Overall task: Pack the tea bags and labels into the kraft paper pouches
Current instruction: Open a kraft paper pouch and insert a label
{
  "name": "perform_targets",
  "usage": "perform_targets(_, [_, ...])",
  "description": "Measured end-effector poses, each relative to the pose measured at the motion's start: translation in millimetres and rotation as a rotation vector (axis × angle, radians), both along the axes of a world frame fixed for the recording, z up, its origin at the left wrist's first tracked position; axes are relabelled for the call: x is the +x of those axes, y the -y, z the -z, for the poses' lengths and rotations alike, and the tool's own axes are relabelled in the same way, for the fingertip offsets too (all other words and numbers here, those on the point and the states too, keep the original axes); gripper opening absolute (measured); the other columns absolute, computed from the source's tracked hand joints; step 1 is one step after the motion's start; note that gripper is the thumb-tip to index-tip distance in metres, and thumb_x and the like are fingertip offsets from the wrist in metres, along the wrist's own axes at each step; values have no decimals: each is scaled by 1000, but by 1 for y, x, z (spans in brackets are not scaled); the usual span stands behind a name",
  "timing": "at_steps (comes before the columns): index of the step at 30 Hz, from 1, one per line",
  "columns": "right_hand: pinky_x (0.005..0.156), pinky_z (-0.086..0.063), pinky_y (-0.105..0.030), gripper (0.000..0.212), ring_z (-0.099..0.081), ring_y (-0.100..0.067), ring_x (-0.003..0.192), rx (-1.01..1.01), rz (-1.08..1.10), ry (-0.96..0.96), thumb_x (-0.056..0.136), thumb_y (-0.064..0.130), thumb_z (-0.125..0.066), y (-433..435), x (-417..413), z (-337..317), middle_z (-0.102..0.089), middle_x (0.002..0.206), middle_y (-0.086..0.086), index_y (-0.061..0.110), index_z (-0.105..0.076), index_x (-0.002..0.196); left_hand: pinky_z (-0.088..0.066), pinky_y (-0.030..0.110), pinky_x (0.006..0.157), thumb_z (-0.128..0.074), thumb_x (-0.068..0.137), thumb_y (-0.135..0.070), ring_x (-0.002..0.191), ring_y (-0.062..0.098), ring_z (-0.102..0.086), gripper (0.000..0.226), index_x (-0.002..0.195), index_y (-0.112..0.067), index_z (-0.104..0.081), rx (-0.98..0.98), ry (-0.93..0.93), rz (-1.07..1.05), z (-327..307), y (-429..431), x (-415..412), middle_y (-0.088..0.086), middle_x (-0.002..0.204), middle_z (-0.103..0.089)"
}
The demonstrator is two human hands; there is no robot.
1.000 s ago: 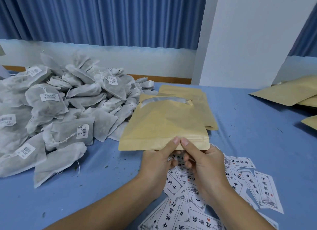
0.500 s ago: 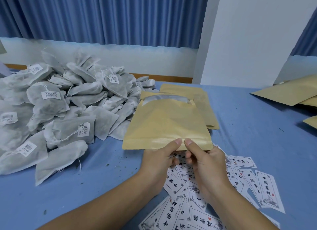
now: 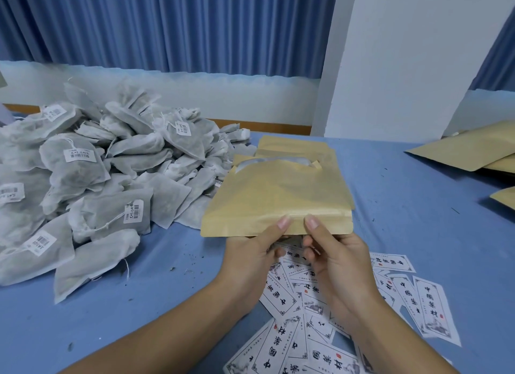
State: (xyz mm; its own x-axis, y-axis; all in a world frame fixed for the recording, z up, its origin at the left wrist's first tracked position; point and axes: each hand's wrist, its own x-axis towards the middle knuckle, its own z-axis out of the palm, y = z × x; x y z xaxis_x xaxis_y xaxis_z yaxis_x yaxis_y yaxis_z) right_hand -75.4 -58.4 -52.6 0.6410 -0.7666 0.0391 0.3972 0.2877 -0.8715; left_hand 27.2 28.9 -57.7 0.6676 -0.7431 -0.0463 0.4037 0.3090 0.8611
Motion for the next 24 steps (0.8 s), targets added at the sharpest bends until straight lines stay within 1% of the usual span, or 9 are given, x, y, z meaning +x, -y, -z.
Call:
perform_targets(1, [52, -46, -22, 15, -54, -12, 62, -11, -22, 3, 86, 11, -74, 0, 1, 1, -62, 77, -9, 3, -72, 99, -43, 29, 65, -83, 75, -25, 77, 18, -60, 33, 100, -6, -75, -13, 20, 13, 0, 0, 0, 10, 94, -72])
perform_targets(3, [52, -45, -25, 23, -56, -16, 68, -45, -50, -6, 84, 11, -76, 2, 1, 2, -64, 82, -11, -1, -71, 103, -44, 30, 68, -82, 76, -25, 79, 19, -59, 25, 95, -9, -77, -26, 68, 40, -2, -1, 0, 10, 93, -72])
perform_targets(6, [52, -43, -27, 37, -57, -19, 75, -89, -62, -25, 82, 14, -78, 7, 2, 0, -66, 89, -11, -4, -67, 111, -40, 33, 67, -86, 75, -25, 70, 20, -52, 21, 86, -10, -77, -22, 129, 27, -1, -1, 3, 10, 81, -67])
perform_targets(9, [50, -43, -26, 32, -59, -14, 70, -75, -67, 8, 80, 13, -80, 13, 1, -1, -68, 90, -8, 8, -70, 110, -43, 32, 66, -86, 72, -24, 69, 19, -53, 24, 89, -10, -76, -39, 116, -3, -1, -1, 5, 11, 84, -67])
perform_targets(12, [50, -42, -27, 33, -59, -15, 70, -86, -77, 13, 82, 13, -79, 12, 1, 1, -69, 94, -9, 6, -70, 112, -48, 30, 69, -88, 69, -23, 75, 22, -54, 33, 93, -7, -73, -56, 67, -5, -2, -1, 5, 13, 87, -66])
perform_targets(14, [50, -41, -28, 36, -58, -16, 71, -100, -62, 0, 81, 14, -80, 10, 2, 1, -69, 94, -10, 4, -69, 113, -48, 31, 70, -87, 69, -23, 78, 24, -54, 28, 91, -11, -75, -59, 63, -13, -1, 0, 4, 12, 88, -67])
perform_targets(17, [50, -41, -28, 26, -57, -16, 69, -119, -50, -20, 79, 15, -81, 8, 2, 0, -69, 92, -12, 10, -73, 104, -44, 37, 71, -86, 73, -25, 77, 25, -51, 19, 88, -17, -77, -47, 115, -36, 2, 1, 3, 11, 88, -68])
perform_targets(20, [50, -40, -28, 16, -56, -16, 66, -113, -46, -17, 80, 12, -80, 7, 3, -1, -67, 87, -12, 13, -75, 95, -41, 40, 71, -85, 73, -26, 77, 25, -51, 24, 92, -15, -76, -40, 117, -61, 4, 1, 0, 12, 90, -68])
perform_targets(24, [50, -41, -27, 14, -54, -17, 60, -122, -16, -70, 78, 14, -81, 7, 1, -2, -62, 71, -11, 8, -73, 88, -50, 28, 68, -82, 79, -19, 71, 19, -56, 14, 91, -14, -77, -42, 66, -21, 4, 2, -1, 7, 86, -70])
